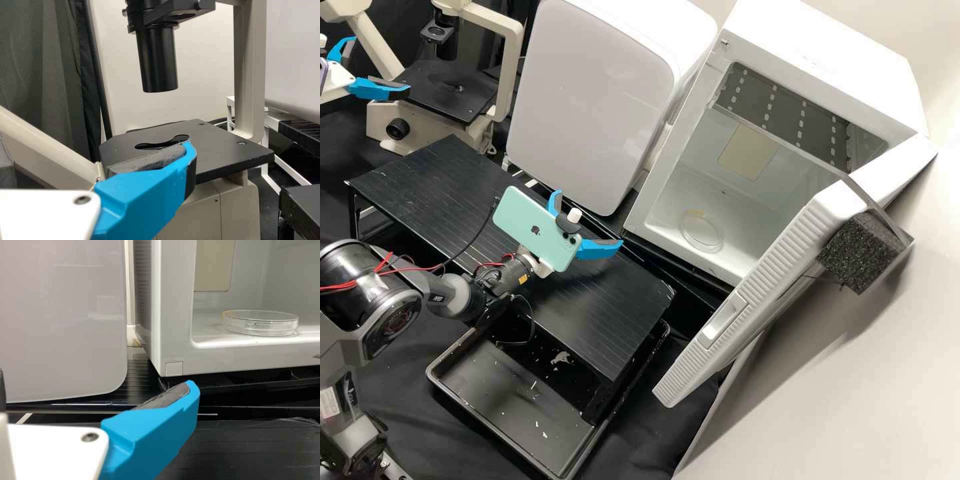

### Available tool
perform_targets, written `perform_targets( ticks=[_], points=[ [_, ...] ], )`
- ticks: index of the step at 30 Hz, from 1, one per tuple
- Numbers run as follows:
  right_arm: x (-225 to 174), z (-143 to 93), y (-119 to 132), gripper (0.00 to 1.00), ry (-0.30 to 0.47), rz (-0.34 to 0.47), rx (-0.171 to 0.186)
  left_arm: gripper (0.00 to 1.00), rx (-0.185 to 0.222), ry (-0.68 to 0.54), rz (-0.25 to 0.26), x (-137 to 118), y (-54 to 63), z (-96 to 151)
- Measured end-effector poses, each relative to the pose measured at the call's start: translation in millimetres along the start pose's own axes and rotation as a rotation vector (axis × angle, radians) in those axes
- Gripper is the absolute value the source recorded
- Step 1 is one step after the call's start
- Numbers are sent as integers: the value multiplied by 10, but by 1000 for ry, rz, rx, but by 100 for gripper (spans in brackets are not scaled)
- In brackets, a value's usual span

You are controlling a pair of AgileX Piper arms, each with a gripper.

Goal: Close the incubator door

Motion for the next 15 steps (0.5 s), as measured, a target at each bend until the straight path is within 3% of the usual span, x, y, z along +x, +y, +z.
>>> perform_targets(
  ticks=[11,15],
  points=[
    [-18,15,-6,100,-1,2,0,100,0,0,0,0,0,0],
    [-207,82,30,100,-4,33,0,100,0,0,0,0,0,0]
  ],
)
